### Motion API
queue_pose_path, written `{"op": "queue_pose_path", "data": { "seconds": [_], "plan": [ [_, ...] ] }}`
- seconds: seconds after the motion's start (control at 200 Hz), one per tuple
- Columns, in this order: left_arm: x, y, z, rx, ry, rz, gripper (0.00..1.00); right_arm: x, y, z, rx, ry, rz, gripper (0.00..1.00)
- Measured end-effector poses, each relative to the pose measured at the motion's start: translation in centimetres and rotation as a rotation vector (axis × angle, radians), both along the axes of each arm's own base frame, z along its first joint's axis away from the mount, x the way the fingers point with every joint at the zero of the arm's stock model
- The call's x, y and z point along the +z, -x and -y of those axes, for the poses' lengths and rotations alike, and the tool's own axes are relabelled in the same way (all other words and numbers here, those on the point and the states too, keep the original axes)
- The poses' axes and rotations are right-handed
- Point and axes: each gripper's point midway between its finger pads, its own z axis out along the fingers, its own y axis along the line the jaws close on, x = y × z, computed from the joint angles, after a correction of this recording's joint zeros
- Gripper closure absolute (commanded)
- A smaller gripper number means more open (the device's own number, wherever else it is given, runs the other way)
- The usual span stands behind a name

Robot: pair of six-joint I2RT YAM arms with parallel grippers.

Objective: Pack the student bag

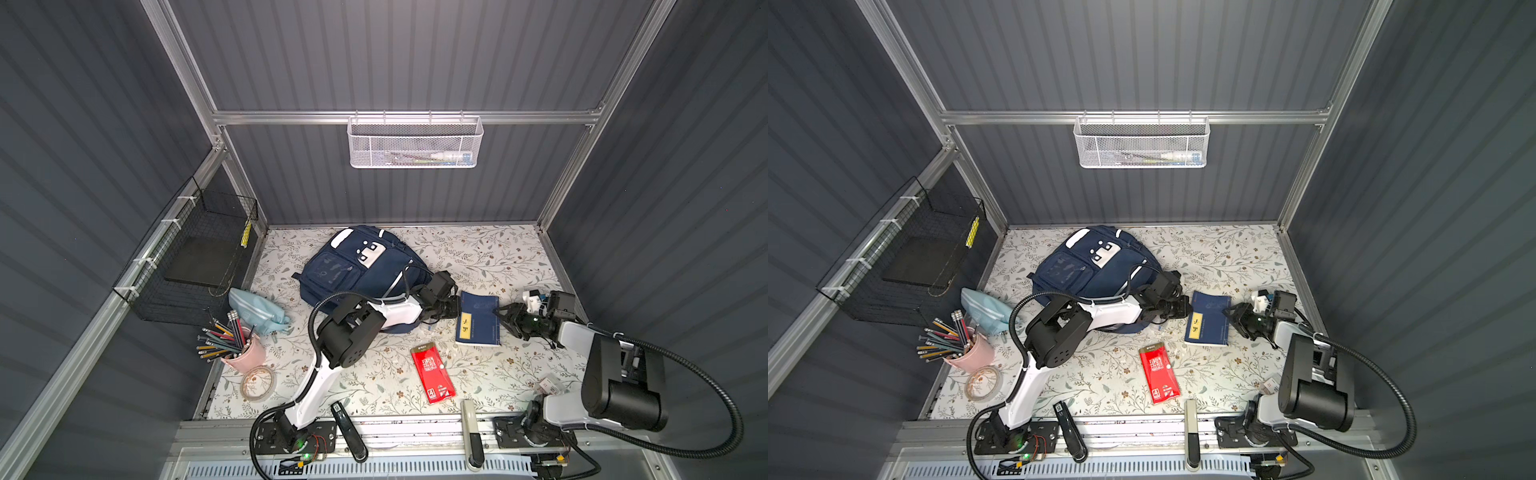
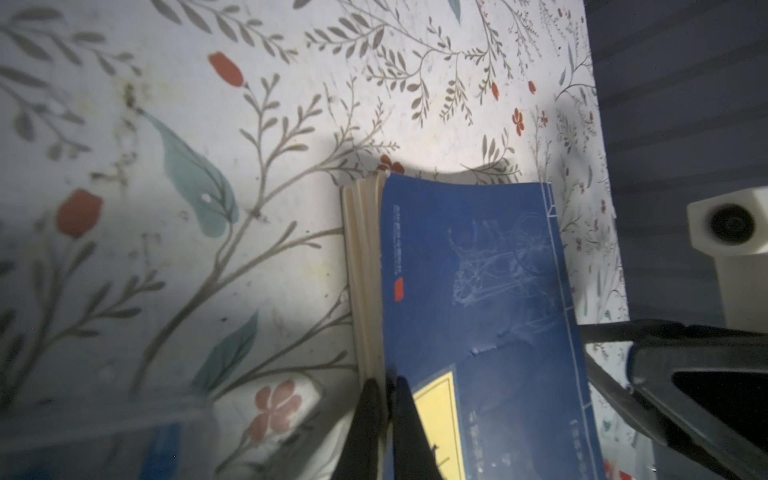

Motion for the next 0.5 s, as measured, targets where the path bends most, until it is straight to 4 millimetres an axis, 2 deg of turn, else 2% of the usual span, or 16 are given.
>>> {"op": "queue_pose_path", "data": {
  "seconds": [0.135, 0.205, 0.26, 0.38, 0.5],
  "plan": [
    [-0.1, -0.2, -0.1, 0.001, -0.011, 0.013, 0.9, -0.8, 0.0, -0.6, -0.007, -0.044, -0.025, 0.48],
    [-0.1, 0.0, 0.1, -0.007, -0.005, 0.011, 0.9, -0.9, 0.1, -2.1, 0.034, -0.078, -0.031, 0.43],
    [-0.1, 0.2, 0.2, -0.013, -0.002, 0.01, 0.9, -0.7, 0.1, -3.1, 0.058, -0.108, -0.032, 0.45],
    [-0.1, 0.4, 0.4, -0.019, 0.001, 0.009, 0.9, -0.2, -0.4, -4.0, 0.068, -0.156, -0.007, 0.6],
    [-0.1, 0.5, 0.5, -0.021, 0.002, 0.01, 0.89, -0.4, -0.3, -3.8, 0.055, -0.151, -0.023, 0.86]
  ]
}}
